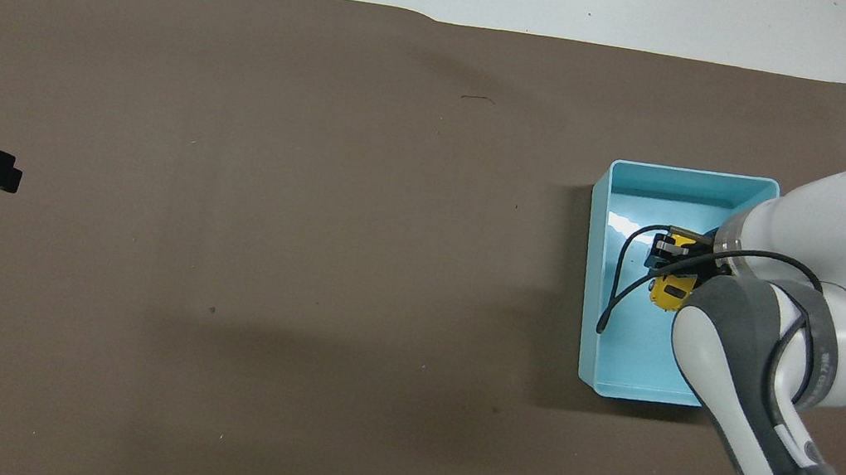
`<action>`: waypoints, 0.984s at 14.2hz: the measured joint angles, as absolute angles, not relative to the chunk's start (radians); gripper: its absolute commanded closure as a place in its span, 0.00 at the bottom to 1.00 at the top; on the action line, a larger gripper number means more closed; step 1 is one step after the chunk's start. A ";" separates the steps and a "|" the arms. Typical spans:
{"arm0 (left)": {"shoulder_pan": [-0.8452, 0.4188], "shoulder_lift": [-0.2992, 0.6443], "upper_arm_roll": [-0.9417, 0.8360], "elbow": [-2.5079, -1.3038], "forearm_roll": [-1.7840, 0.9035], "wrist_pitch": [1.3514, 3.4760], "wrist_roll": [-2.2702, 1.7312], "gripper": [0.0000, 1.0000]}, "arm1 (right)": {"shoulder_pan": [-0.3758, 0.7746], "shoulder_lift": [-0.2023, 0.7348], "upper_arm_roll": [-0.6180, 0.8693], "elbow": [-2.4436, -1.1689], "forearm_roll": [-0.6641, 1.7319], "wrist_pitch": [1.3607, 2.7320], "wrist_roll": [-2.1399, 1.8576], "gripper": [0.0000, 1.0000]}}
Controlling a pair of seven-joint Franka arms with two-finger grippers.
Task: Wind up and store yellow beetle car
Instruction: 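Lift the car with the right gripper and carry it over the box, then lower the car into the blue box and open the right gripper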
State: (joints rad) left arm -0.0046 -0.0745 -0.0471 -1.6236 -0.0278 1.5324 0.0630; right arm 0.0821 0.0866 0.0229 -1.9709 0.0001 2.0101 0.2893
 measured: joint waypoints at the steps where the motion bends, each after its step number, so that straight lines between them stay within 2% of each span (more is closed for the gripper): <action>1: -0.005 -0.074 -0.047 -1.624 -0.028 1.532 0.063 0.00 | 0.073 0.083 0.023 -1.989 0.000 2.020 0.241 1.00; 4: -0.005 -0.074 -0.047 -1.624 -0.028 1.532 0.063 0.00 | 0.059 0.078 0.022 -2.066 0.000 2.087 0.164 1.00; 10: -0.005 -0.074 -0.047 -1.624 -0.028 1.532 0.063 0.00 | 0.026 0.079 0.021 -2.258 -0.001 2.329 0.048 1.00; 11: -0.005 -0.074 -0.047 -1.624 -0.028 1.532 0.063 0.00 | 0.023 0.081 0.022 -2.284 -0.001 2.362 0.038 0.63; 12: -0.005 -0.074 -0.047 -1.624 -0.028 1.532 0.063 0.00 | 0.022 0.085 0.022 -2.303 -0.001 2.385 0.032 0.01; 14: -0.005 -0.074 -0.047 -1.624 -0.028 1.532 0.063 0.00 | 0.022 0.101 0.022 -2.317 -0.001 2.410 0.032 0.00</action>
State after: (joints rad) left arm -0.0046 -0.0745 -0.0471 -1.6236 -0.0278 1.5324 0.0630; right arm 0.0219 0.1009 0.0218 -2.3173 -0.0008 2.4098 0.0318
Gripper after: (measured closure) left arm 0.000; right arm 0.388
